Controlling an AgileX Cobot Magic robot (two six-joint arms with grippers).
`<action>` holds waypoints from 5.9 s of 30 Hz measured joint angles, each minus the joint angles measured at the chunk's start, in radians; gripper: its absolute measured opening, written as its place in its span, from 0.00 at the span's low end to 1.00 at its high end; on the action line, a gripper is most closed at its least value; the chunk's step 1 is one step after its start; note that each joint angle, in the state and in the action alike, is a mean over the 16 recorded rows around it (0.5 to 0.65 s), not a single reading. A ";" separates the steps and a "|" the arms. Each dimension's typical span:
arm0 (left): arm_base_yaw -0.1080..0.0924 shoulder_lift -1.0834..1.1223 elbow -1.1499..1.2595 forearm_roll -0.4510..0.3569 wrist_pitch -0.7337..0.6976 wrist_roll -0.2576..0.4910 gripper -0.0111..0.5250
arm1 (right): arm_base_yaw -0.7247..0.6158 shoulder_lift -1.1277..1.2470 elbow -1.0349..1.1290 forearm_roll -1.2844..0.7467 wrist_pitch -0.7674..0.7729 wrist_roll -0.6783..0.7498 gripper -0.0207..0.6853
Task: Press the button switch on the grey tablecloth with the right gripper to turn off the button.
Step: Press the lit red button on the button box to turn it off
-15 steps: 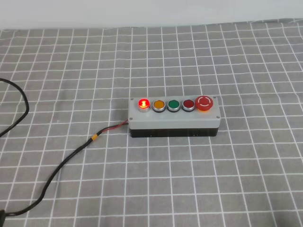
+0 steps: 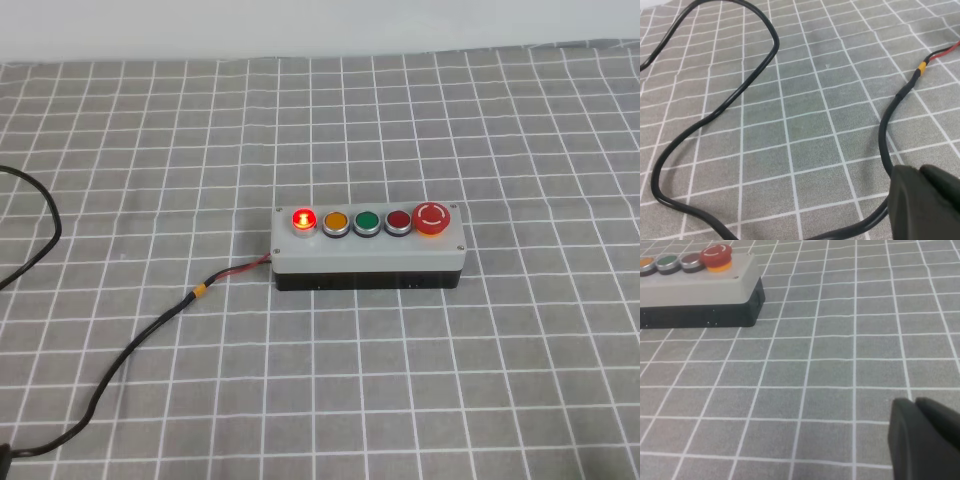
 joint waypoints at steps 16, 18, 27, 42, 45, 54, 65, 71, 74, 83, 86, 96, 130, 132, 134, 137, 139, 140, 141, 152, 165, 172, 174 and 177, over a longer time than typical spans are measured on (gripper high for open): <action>0.000 0.000 0.000 0.000 0.000 0.000 0.01 | 0.000 0.000 0.000 0.000 -0.058 0.000 0.01; 0.000 0.000 0.000 0.000 0.000 0.000 0.01 | 0.000 0.000 0.000 0.000 -0.088 0.000 0.01; 0.000 0.000 0.000 0.000 0.000 0.000 0.01 | 0.000 0.000 0.000 0.001 -0.331 0.000 0.01; 0.000 0.000 0.000 0.000 0.000 0.000 0.01 | 0.000 -0.002 -0.016 0.003 -0.966 0.000 0.01; 0.000 0.000 0.000 0.000 0.000 0.000 0.01 | 0.000 -0.004 -0.050 0.004 -1.045 0.000 0.01; 0.000 0.000 0.000 0.002 0.000 0.000 0.01 | 0.000 0.011 -0.288 0.022 -0.915 0.001 0.01; 0.000 0.000 0.000 0.011 0.000 0.000 0.01 | 0.000 0.246 -0.697 0.131 -0.280 0.001 0.01; 0.000 0.000 0.000 0.013 0.000 0.000 0.01 | 0.000 0.455 -0.828 0.185 0.024 -0.002 0.01; 0.000 0.000 0.000 0.014 0.000 0.000 0.01 | 0.000 0.548 -0.859 0.203 0.122 -0.003 0.01; 0.000 0.000 0.000 0.014 0.000 0.000 0.01 | 0.000 0.764 -0.875 0.300 0.203 -0.019 0.01; 0.000 0.000 0.000 0.014 0.000 0.000 0.01 | 0.000 0.837 -0.875 0.388 0.209 -0.082 0.01; 0.000 0.000 0.000 0.014 0.000 0.000 0.01 | 0.027 1.134 -0.902 0.885 0.257 -0.583 0.01; 0.000 0.000 0.000 0.017 0.000 0.000 0.01 | 0.494 2.055 -1.979 -0.051 0.526 -0.167 0.01; 0.000 0.000 0.000 0.017 0.000 0.000 0.01 | 0.496 2.086 -1.999 -0.055 0.530 -0.163 0.01; 0.000 0.000 0.000 0.017 0.000 0.000 0.01 | 0.496 2.112 -2.012 -0.056 0.532 -0.161 0.01; 0.000 0.000 0.000 0.017 0.000 0.000 0.01 | 0.496 2.141 -2.022 -0.056 0.531 -0.160 0.01; 0.000 0.000 0.000 0.017 0.000 0.000 0.01 | 0.496 2.155 -2.024 -0.056 0.529 -0.159 0.01; 0.000 0.000 0.000 0.017 0.000 0.000 0.01 | 0.496 2.161 -2.024 -0.056 0.528 -0.159 0.01; 0.000 0.000 0.000 0.017 0.000 0.000 0.01 | 0.496 2.166 -2.025 -0.056 0.527 -0.159 0.01; 0.000 0.000 0.000 0.017 0.000 0.000 0.01 | 0.499 2.193 -2.034 -0.067 0.531 -0.158 0.01; 0.000 0.000 0.000 0.017 0.000 0.000 0.01 | 0.522 2.194 -2.048 -0.110 0.559 -0.158 0.01; 0.000 0.000 0.000 0.017 0.000 0.000 0.01 | 0.527 2.111 -2.046 -0.148 0.588 -0.151 0.01; 0.000 0.000 0.000 0.017 0.000 0.000 0.01 | 0.527 2.068 -2.046 -0.164 0.605 -0.148 0.01; 0.000 0.000 0.000 0.017 0.000 0.000 0.01 | 0.527 1.987 -2.044 -0.194 0.640 -0.142 0.01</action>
